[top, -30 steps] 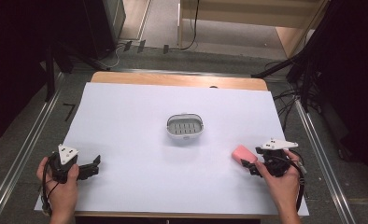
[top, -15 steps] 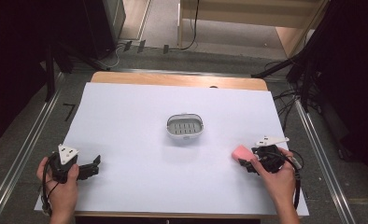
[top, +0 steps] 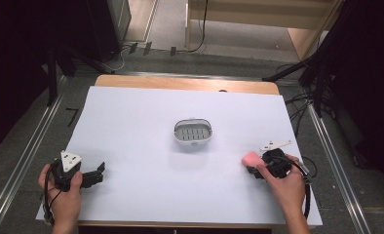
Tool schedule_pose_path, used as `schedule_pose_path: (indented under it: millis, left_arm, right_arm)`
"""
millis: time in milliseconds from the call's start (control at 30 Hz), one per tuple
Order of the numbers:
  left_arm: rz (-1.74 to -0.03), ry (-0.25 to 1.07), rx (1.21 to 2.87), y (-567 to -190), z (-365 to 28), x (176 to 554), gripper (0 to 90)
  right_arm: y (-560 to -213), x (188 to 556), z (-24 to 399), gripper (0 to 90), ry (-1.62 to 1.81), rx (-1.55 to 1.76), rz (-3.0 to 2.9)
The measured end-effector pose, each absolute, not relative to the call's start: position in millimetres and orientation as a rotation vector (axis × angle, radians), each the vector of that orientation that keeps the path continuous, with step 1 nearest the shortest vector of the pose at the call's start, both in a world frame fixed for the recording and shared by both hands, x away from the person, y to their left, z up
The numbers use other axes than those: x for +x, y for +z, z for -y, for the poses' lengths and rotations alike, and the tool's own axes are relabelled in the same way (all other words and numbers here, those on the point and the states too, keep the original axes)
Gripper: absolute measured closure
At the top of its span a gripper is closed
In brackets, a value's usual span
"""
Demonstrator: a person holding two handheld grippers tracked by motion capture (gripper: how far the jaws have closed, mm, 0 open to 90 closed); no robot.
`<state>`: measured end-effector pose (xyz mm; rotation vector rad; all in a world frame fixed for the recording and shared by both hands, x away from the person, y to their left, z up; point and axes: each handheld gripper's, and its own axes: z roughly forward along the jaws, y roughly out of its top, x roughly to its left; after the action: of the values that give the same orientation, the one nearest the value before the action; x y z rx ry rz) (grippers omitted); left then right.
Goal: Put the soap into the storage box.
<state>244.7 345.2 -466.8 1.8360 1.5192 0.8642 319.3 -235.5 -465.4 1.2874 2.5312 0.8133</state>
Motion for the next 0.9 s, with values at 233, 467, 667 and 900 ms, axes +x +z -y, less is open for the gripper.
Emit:
schedule_pose_path:
  millis: [233, 467, 667, 900]
  left_arm:
    - [-1.519, 0.865, 1.836, -467, -345, 245, 0.0]
    - [-1.52, 0.863, 1.837, -467, -345, 245, 0.0]
    - [-1.52, 0.863, 1.837, -467, -345, 245, 0.0]
    - [-1.52, 0.863, 1.837, -467, -345, 245, 0.0]
  right_arm:
    - [-463, 319, 230, 38.4, 0.8, 1.232, -2.54]
    - [-456, 320, 227, 38.5, 0.833, 1.183, -2.548]
    - [-449, 323, 223, 38.5, 0.837, 1.148, -2.554]
    - [-444, 326, 216, 38.6, 0.84, 1.09, -2.578]
